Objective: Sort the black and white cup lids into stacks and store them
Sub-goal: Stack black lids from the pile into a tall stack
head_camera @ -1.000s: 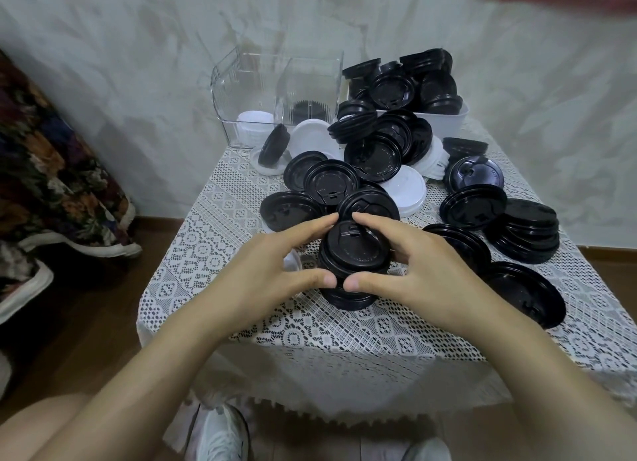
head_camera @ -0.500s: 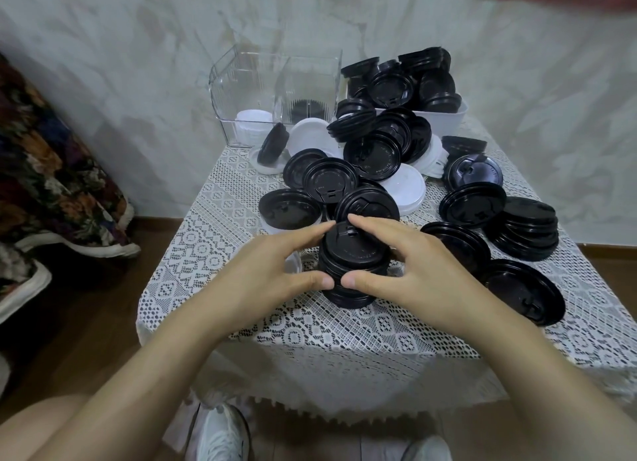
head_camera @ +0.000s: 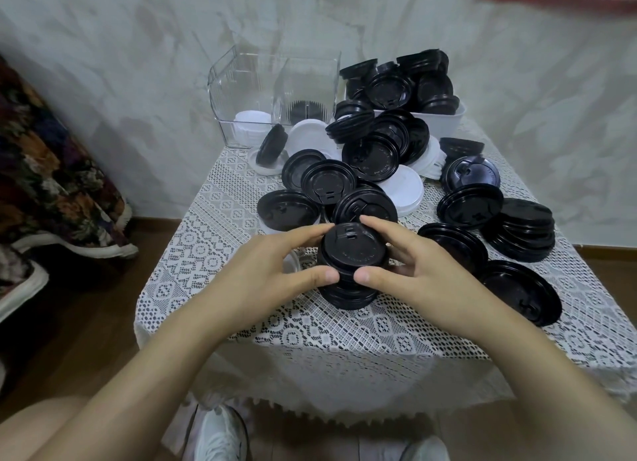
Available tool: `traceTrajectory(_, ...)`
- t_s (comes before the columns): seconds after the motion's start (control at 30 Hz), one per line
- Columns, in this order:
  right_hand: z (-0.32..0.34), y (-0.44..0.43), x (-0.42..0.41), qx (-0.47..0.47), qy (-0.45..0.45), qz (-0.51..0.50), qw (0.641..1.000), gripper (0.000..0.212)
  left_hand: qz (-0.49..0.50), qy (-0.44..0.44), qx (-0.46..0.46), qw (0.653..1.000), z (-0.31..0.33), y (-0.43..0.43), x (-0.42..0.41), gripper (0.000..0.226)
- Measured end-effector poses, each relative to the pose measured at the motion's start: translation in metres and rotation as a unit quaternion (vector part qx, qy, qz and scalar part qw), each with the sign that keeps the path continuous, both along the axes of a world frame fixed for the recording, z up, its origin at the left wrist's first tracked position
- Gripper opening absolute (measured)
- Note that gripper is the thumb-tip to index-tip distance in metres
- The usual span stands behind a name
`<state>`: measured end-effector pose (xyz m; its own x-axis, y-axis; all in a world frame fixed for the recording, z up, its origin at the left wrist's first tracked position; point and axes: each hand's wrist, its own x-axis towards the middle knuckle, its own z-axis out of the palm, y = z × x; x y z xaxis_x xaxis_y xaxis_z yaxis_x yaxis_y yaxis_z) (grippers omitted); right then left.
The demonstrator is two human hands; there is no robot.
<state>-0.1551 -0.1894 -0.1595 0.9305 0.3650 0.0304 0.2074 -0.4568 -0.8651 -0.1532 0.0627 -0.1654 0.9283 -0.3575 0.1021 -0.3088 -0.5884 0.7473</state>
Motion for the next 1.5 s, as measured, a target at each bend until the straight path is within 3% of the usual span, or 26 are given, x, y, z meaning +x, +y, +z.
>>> traceTrajectory(0.13,0.0,0.0,0.0,0.014,0.008,0.002,1.0,0.087,0.009,-0.022,-0.003,1.0,0.0,-0.003,-0.002,0.072)
traceTrajectory(0.23,0.001,0.0,0.0,0.016,0.01,0.003,1.0,0.085,0.011,-0.037,0.002,0.999,0.004,-0.006,-0.004,0.058)
traceTrajectory(0.4,0.001,0.002,0.0,-0.004,-0.001,0.011,1.0,0.058,0.005,-0.037,0.035,0.999,0.006,-0.006,-0.003,0.061)
traceTrajectory(0.5,-0.002,0.002,0.0,-0.016,-0.007,0.007,1.0,0.065,0.009,-0.045,0.071,0.996,0.005,-0.006,-0.002,0.074)
traceTrajectory(0.67,-0.005,0.003,-0.001,-0.013,-0.011,0.012,1.0,0.067,-0.001,-0.046,0.088,0.995,0.006,-0.005,-0.003,0.071)
traceTrajectory(0.77,-0.005,0.003,-0.003,0.002,-0.008,0.009,1.0,0.066,0.015,-0.043,0.021,0.999,0.009,-0.003,0.001,0.059)
traceTrajectory(0.87,-0.006,0.002,-0.004,0.003,-0.003,0.0,1.0,0.074,0.087,-0.124,-0.037,0.988,0.013,-0.003,0.02,0.034)
traceTrajectory(1.0,-0.004,0.002,-0.005,-0.002,-0.001,0.001,1.0,0.075,0.142,-0.227,0.107,0.957,0.011,-0.007,0.055,0.033)
traceTrajectory(1.17,-0.002,0.003,-0.005,-0.001,0.0,0.002,1.0,0.07,0.133,-0.233,0.166,0.949,0.002,-0.024,0.077,0.018)
traceTrajectory(1.33,-0.004,0.001,-0.003,-0.007,0.006,0.004,1.0,0.072,0.167,-0.254,0.057,0.951,0.016,-0.021,0.071,0.009)
traceTrajectory(1.5,-0.004,0.001,-0.001,-0.02,-0.002,-0.006,1.0,0.084,0.133,-0.152,-0.162,0.966,0.04,-0.017,0.022,0.008)
